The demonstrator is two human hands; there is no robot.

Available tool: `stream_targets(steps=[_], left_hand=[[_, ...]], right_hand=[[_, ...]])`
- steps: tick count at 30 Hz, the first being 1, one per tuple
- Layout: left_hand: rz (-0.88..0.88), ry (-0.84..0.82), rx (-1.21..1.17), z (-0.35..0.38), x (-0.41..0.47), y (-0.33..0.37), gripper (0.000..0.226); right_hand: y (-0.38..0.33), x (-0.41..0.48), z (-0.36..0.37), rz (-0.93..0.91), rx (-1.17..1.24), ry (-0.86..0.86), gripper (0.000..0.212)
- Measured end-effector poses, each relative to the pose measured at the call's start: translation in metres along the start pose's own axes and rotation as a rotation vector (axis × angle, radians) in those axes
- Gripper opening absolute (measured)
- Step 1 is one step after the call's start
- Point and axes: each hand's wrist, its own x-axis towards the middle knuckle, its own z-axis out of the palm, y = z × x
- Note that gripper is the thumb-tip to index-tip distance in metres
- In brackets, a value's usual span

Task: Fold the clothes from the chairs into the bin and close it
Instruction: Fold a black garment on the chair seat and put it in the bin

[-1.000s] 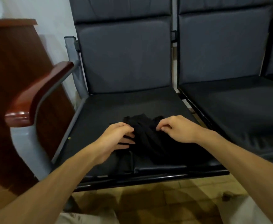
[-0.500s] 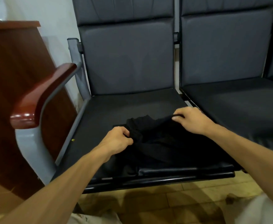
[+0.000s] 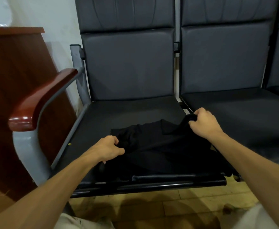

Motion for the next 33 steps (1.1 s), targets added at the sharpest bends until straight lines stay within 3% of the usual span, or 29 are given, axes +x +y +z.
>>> stream_targets(steps=[2,5,7,10,12,13,17,21,24,27,29,33], left_hand=[[0.021,0.005,-0.005,0.003,-0.001,0.001,0.034],[0.04,-0.017,-0.091,0.006,0.0,-0.001,0.03],[0.027,-0.068,-0.204,0.007,-0.002,0.0,0.039],[0.016,-0.149,-0.384,0.006,-0.006,0.003,0.046],[0.02,-0.164,-0.48,0.007,-0.008,0.004,0.047],[0.019,-0.155,-0.512,0.007,-0.009,0.004,0.046],[0.012,-0.085,-0.455,0.003,-0.011,0.002,0.037],[0.001,-0.05,-0.16,-0.003,-0.011,-0.007,0.026],[0.011,-0.056,-0.168,-0.003,-0.01,-0.009,0.022],[0.046,-0.087,-0.08,-0.004,-0.011,-0.007,0.021],[0.076,-0.157,-0.072,-0.004,-0.014,-0.003,0.02],[0.209,-0.397,-0.206,-0.004,-0.029,0.007,0.015]], right_hand=[[-0.001,-0.007,0.006,-0.178,-0.242,0.03,0.052],[-0.013,-0.023,0.011,-0.481,-0.172,-0.034,0.028],[-0.026,-0.04,0.013,-0.62,-0.102,-0.208,0.017],[-0.039,-0.068,0.018,-0.706,-0.176,-0.497,0.043],[-0.036,-0.075,0.026,-0.756,-0.326,-0.546,0.056],[-0.034,-0.074,0.029,-0.775,-0.361,-0.518,0.052],[-0.03,-0.055,0.021,-0.716,-0.145,-0.413,0.009],[-0.016,-0.03,0.007,-0.499,0.083,-0.262,0.018],[-0.01,-0.019,0.005,-0.276,0.22,-0.151,0.021],[-0.011,-0.016,0.008,-0.056,0.479,-0.149,0.026],[-0.011,-0.018,0.009,-0.089,0.44,-0.162,0.022],[-0.018,-0.029,0.011,-0.44,0.177,-0.344,0.009]])
